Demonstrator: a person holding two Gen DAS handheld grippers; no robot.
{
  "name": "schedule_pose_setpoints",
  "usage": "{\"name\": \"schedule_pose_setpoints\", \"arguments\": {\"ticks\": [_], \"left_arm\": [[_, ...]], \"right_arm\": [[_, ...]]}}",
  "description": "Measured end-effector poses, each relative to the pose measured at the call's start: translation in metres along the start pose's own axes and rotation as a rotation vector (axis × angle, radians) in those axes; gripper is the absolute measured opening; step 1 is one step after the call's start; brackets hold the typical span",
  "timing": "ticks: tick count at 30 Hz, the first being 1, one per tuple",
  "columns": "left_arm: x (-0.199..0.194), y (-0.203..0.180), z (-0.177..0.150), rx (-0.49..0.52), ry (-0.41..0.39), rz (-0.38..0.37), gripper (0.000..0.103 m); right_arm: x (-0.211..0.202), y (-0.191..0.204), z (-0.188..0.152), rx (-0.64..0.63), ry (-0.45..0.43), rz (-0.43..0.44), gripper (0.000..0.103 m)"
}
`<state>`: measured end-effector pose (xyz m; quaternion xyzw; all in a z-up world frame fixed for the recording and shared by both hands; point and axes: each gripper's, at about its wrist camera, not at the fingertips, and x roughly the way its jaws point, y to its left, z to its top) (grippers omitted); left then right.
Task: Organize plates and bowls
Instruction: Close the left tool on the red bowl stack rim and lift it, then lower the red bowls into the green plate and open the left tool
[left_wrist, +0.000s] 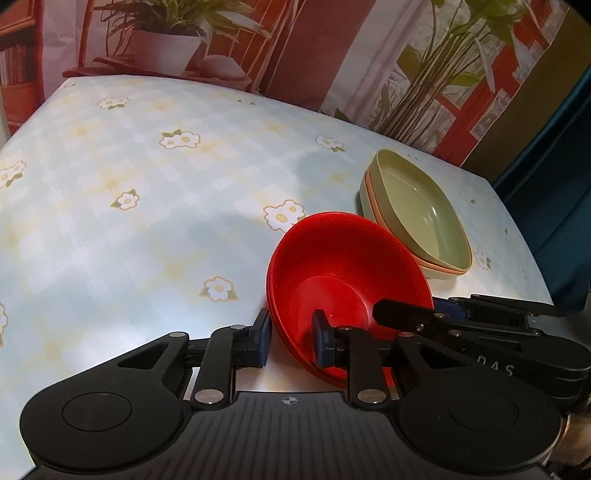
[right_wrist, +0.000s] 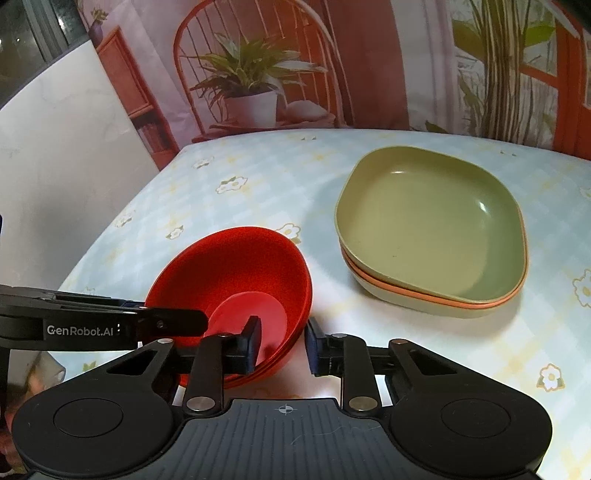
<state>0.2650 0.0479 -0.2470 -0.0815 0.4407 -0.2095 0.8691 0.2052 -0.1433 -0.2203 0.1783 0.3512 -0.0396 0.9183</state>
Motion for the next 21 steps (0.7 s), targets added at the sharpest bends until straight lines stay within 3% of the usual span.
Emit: {"name": "schedule_pose_setpoints", "arguments": {"ticks": [7, 21], "left_arm": [[-0.01, -0.005, 0.008, 0.021, -0.026, 0.007, 0.024], [-0.02, -0.045, 0.039, 0.116, -0.078, -0.026, 0.024]], "right_arm": [[-0.009, -0.004, 0.003, 0.009, -0.023, 0.006, 0.011], [-0.041, -0.033, 0.019, 0.118, -0.141, 0.016, 0.011]]}}
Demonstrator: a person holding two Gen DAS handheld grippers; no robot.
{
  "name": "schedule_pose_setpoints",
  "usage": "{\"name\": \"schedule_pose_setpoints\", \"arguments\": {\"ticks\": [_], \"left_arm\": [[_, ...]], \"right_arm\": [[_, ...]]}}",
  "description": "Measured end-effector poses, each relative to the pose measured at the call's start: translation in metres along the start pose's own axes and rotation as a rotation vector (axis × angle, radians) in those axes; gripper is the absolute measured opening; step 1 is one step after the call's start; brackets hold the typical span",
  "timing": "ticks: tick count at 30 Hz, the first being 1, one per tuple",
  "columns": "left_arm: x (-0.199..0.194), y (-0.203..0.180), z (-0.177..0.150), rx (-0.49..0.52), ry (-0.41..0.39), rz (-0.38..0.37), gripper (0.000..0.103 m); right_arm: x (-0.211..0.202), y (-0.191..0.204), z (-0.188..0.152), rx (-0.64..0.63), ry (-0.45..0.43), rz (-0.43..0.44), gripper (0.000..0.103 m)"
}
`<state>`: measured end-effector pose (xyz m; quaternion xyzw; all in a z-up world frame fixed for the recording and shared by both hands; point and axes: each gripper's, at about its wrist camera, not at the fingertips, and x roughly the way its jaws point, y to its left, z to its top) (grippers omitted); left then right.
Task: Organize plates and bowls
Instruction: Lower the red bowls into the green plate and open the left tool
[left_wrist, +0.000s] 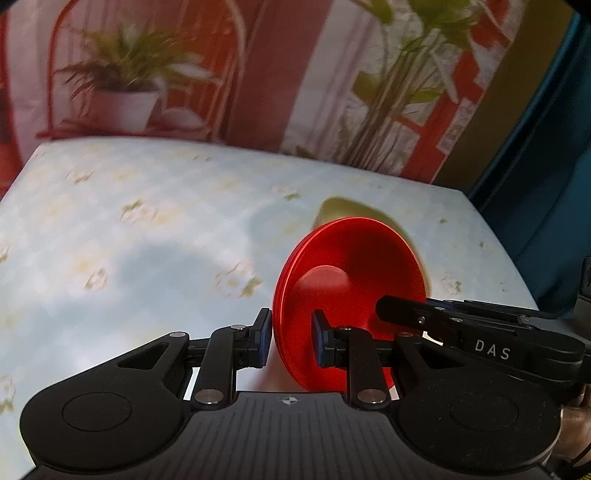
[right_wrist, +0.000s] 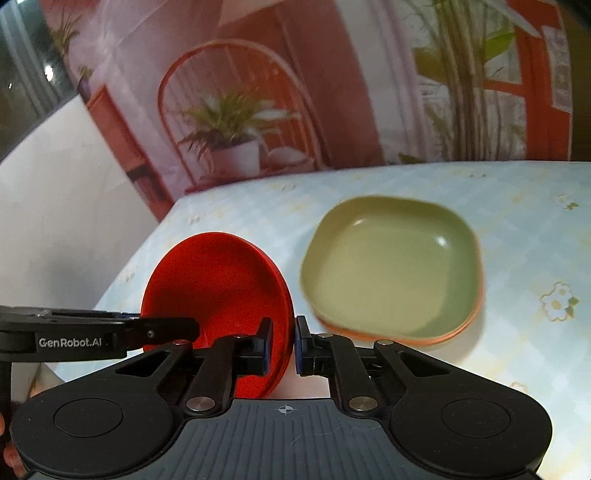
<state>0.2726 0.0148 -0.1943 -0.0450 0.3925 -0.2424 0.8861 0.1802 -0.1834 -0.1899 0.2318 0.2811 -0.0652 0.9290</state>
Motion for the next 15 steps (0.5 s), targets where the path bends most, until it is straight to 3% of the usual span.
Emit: {"name": "schedule_pose_setpoints", "arguments": {"ticks": [7, 15], "left_arm": [[0.015, -0.029, 0.028, 0.07, -0.021, -0.028, 0.023], [0.049, -0.051, 0.05, 0.12, 0.019, -0.03, 0.021]], "right_arm": [[-0.014, -0.031, 0.018, 0.065, -0.07, -0.035, 0.011], [-0.011, -0.07, 0.036, 0.124, -0.106, -0.071, 0.01]]}}
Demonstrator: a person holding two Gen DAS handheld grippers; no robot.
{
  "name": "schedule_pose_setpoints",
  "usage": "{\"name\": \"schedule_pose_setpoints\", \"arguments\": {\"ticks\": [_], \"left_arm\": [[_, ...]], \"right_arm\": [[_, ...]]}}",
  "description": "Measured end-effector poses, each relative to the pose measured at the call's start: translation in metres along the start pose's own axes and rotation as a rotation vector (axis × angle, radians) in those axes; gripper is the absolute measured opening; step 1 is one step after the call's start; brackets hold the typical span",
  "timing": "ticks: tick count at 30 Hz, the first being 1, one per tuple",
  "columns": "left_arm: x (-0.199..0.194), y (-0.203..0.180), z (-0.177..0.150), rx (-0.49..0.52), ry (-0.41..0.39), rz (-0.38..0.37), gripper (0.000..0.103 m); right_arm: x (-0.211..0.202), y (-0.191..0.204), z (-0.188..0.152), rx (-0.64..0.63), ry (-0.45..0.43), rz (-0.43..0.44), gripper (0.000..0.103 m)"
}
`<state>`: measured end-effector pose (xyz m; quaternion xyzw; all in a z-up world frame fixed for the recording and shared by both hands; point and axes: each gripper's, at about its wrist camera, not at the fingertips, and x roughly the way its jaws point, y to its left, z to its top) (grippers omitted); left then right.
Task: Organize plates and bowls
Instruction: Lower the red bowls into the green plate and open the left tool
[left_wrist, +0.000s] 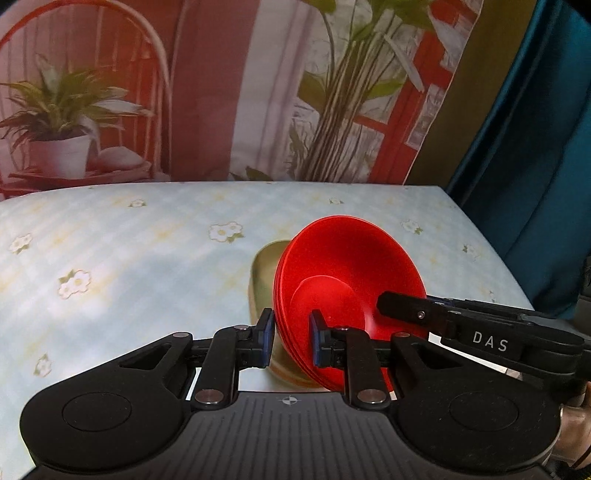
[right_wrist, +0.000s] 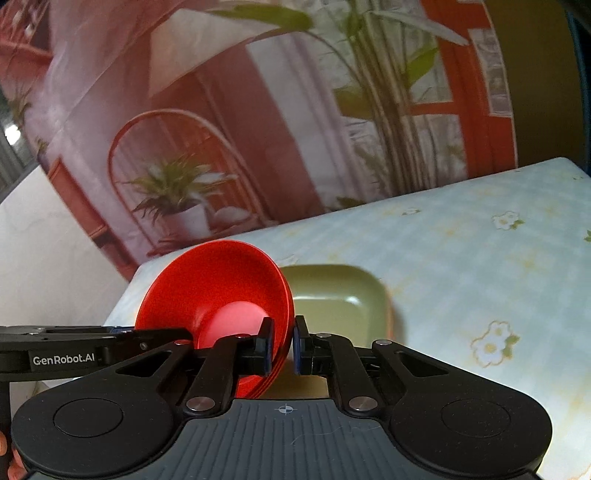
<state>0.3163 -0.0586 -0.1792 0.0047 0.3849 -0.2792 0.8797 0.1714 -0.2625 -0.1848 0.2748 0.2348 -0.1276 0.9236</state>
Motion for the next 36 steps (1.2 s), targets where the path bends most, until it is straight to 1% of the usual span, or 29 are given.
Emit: {"name": "schedule_pose_setpoints", "arguments": {"ticks": [9, 12, 17, 29, 34, 36], "left_arm": [[0.038, -0.007, 0.0, 0.024, 0.086, 0.004, 0.021], [0.046, -0.007, -0.001, 0.028, 0.101, 0.007, 0.021], [0.053, -0.008, 0.0, 0.035, 0.103, 0.002, 0.021], [0.06, -0.012, -0.001, 0.047, 0.107, -0.006, 0.021], [0.06, -0.011, -0.002, 0.038, 0.099, -0.018, 0.021], [0.059, -0.009, -0.003, 0.034, 0.089, -0.022, 0.022]], "right_arm": [[0.022, -0.033, -0.005, 0.087, 0.046, -0.025, 0.01], [0.026, -0.037, -0.008, 0.088, 0.054, -0.036, 0.01], [0.026, -0.034, -0.008, 0.032, 0.036, -0.07, 0.01], [0.023, -0.038, -0.01, -0.004, 0.022, -0.107, 0.009], [0.02, -0.039, -0.011, -0.003, 0.021, -0.115, 0.01], [0.019, -0.038, -0.011, -0.01, 0.02, -0.127, 0.011]]}}
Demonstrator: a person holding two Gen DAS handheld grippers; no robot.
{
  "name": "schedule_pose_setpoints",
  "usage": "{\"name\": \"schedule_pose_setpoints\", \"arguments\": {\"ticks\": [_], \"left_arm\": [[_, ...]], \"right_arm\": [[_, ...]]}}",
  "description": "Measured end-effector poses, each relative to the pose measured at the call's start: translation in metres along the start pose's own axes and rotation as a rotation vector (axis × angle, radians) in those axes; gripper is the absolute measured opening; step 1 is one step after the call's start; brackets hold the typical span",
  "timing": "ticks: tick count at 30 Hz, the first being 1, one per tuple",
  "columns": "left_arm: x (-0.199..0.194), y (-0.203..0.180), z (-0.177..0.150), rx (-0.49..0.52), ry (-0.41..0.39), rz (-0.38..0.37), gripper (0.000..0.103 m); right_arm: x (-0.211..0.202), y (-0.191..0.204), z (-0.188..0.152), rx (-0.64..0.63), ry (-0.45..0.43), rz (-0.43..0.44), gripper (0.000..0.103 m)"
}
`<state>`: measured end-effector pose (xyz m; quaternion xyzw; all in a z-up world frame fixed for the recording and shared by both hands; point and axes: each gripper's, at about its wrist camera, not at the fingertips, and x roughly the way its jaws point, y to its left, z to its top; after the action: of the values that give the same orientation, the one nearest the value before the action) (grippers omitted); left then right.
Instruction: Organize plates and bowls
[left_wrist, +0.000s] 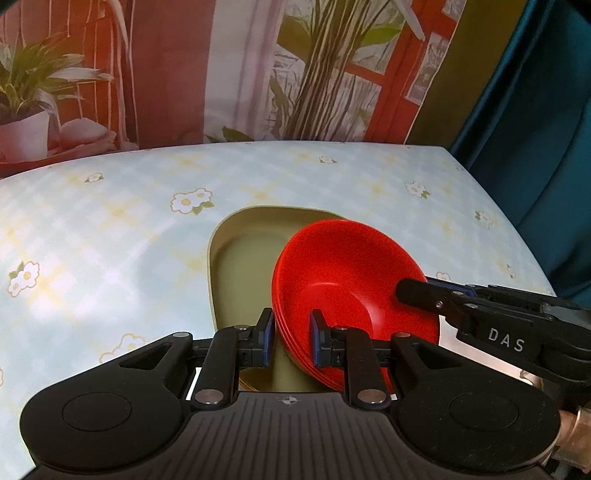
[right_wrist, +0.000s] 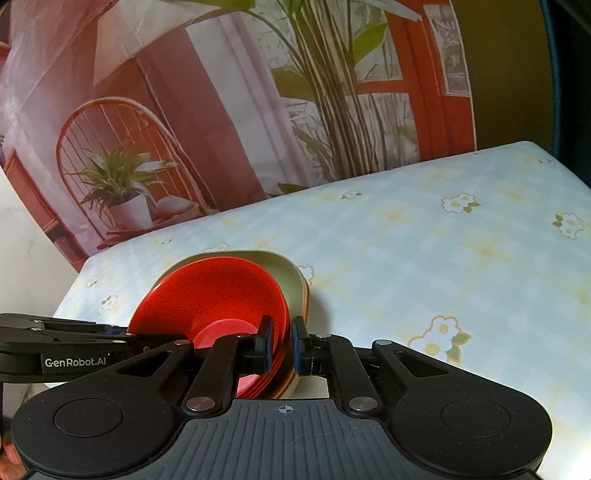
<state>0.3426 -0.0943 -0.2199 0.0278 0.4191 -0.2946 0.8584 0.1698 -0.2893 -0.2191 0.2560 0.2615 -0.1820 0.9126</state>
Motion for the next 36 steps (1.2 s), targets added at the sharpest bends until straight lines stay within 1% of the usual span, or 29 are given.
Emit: {"name": "schedule_pose_setpoints", "arguments": {"ticks": [2, 3, 4, 5, 6, 9, 11, 12, 13, 14, 18, 20, 21, 22, 23, 24, 25, 26, 29, 30, 31, 32, 36], "left_arm": [[-0.004, 0.0, 0.0, 0.001, -0.018, 0.006, 0.024], [-0.006, 0.0, 0.0, 0.003, -0.029, 0.012, 0.031], [-0.009, 0.0, 0.0, 0.002, -0.041, 0.013, 0.04], [-0.012, 0.0, 0.0, 0.0, -0.054, 0.014, 0.043], [-0.017, 0.001, 0.0, -0.003, -0.067, 0.019, 0.044], [-0.026, 0.003, -0.001, -0.008, -0.083, 0.035, 0.046], [-0.033, 0.004, -0.002, -0.009, -0.093, 0.051, 0.051], [-0.038, 0.005, -0.003, -0.006, -0.101, 0.063, 0.055], [-0.042, 0.005, -0.004, -0.005, -0.107, 0.07, 0.058], [-0.046, 0.005, -0.005, -0.003, -0.114, 0.074, 0.059], [-0.069, 0.007, -0.008, 0.004, -0.152, 0.097, 0.067], [-0.08, 0.008, -0.01, 0.007, -0.17, 0.106, 0.07], [-0.087, 0.008, -0.012, 0.012, -0.181, 0.105, 0.073], [-0.092, 0.007, -0.014, 0.017, -0.187, 0.102, 0.081], [-0.099, 0.006, -0.016, 0.023, -0.198, 0.103, 0.086], [-0.105, 0.004, -0.019, 0.025, -0.213, 0.111, 0.093], [-0.113, 0.002, -0.022, 0.029, -0.234, 0.122, 0.096], [-0.12, 0.0, -0.025, 0.034, -0.253, 0.132, 0.097], [-0.137, -0.003, -0.032, 0.032, -0.28, 0.151, 0.099], [-0.144, -0.005, -0.036, 0.029, -0.287, 0.156, 0.103], [-0.15, -0.006, -0.039, 0.03, -0.297, 0.156, 0.103], [-0.158, -0.008, -0.044, 0.037, -0.312, 0.156, 0.103], [-0.182, -0.016, -0.057, 0.046, -0.356, 0.187, 0.103]], "right_arm": [[-0.003, 0.001, 0.001, -0.01, -0.006, -0.011, 0.015], [-0.004, 0.002, 0.001, -0.017, -0.012, -0.013, 0.017], [-0.006, 0.003, 0.002, -0.022, -0.014, -0.016, 0.021], [-0.008, 0.004, 0.002, -0.025, -0.016, -0.018, 0.022], [-0.009, 0.004, 0.002, -0.028, -0.018, -0.021, 0.023], [-0.015, 0.007, 0.002, -0.038, -0.026, -0.027, 0.026], [-0.02, 0.011, 0.002, -0.051, -0.033, -0.035, 0.032], [-0.023, 0.013, 0.002, -0.059, -0.038, -0.04, 0.034], [-0.025, 0.014, 0.002, -0.064, -0.042, -0.043, 0.037], [-0.029, 0.017, 0.002, -0.071, -0.047, -0.047, 0.042], [-0.042, 0.026, 0.002, -0.101, -0.07, -0.053, 0.05], [-0.05, 0.03, 0.001, -0.114, -0.081, -0.057, 0.055], [-0.054, 0.032, 0.001, -0.12, -0.087, -0.058, 0.056], [-0.058, 0.035, 0.0, -0.127, -0.092, -0.06, 0.06], [-0.062, 0.037, 0.0, -0.132, -0.097, -0.061, 0.063], [-0.067, 0.04, -0.001, -0.138, -0.101, -0.064, 0.065], [-0.07, 0.042, -0.002, -0.143, -0.104, -0.067, 0.068], [-0.075, 0.045, -0.002, -0.149, -0.109, -0.073, 0.072], [-0.091, 0.055, -0.005, -0.173, -0.137, -0.092, 0.093], [-0.096, 0.058, -0.006, -0.179, -0.144, -0.095, 0.095], [-0.101, 0.061, -0.007, -0.183, -0.151, -0.096, 0.1], [-0.107, 0.064, -0.007, -0.187, -0.159, -0.099, 0.103], [-0.132, 0.075, -0.012, -0.209, -0.189, -0.105, 0.103]]}}
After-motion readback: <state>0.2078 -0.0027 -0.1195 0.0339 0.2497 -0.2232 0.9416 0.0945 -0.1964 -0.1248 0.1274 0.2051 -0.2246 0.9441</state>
